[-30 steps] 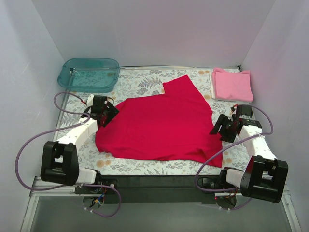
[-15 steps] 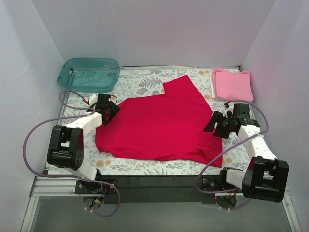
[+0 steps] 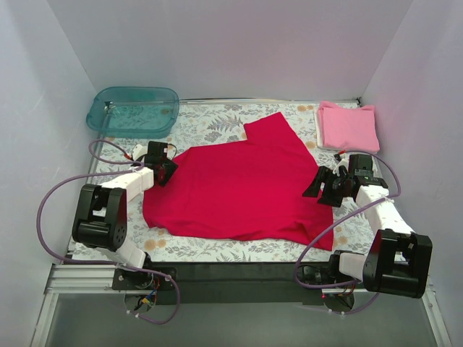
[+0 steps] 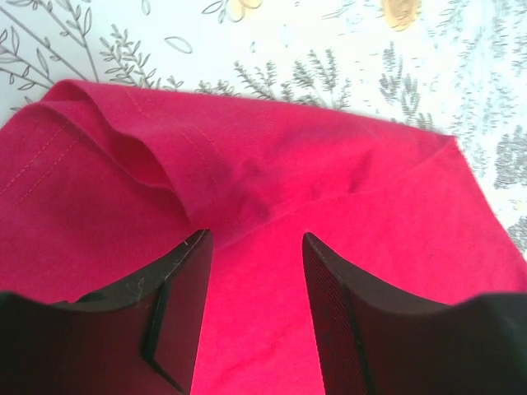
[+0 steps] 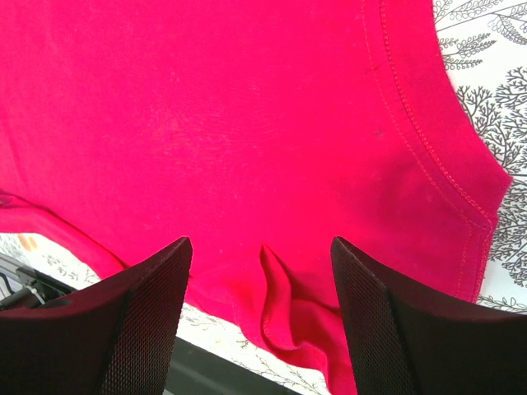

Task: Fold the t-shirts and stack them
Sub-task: Flatten the tshirt out

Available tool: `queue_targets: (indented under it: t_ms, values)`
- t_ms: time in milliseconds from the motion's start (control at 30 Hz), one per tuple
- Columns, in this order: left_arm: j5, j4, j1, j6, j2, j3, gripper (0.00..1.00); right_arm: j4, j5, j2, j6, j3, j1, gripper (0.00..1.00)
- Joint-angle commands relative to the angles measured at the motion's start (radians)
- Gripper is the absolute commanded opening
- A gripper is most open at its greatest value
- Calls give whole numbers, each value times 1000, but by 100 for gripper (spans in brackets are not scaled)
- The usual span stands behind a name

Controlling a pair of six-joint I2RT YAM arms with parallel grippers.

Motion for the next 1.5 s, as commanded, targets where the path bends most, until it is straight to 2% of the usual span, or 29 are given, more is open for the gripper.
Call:
queue_targets:
  t_ms: [0,267,367,400,433,500,533,633,933,1167,1333,1367,1467]
  values:
    - [-40,-26,5,-27,21,-1,45,24,-17,9,-18,12,3,64]
    - [-54,-59,5,-41,41,9,45,26,-16,23,-21,12,3,64]
    - [-55,-60,5,-41,48,13,39,27,-16,29,-21,12,3,64]
    - [-57,-60,5,-37,51,19,36,27,-19,34,-22,13,4,64]
    - [-57,-62,5,-32,52,24,26,27,-17,34,-22,13,3,64]
    - [-61,-63,5,-20,52,38,18,26,-20,35,-24,16,3,64]
    - [-72,-63,5,-15,52,50,10,27,-19,35,-22,16,3,64]
    - [-97,-66,5,12,53,82,0,26,-19,40,-25,18,3,64]
    - [-226,-69,10,144,102,212,0,24,-20,38,-30,27,3,64]
    - [-270,-57,64,215,192,300,0,20,-19,32,-42,32,3,65]
    - [-269,-16,99,266,232,349,15,15,-19,15,-56,35,3,66]
    - [-269,-13,108,272,237,354,20,15,-23,14,-61,36,3,66]
    - [-264,3,128,286,251,374,27,9,-23,8,-65,47,3,67]
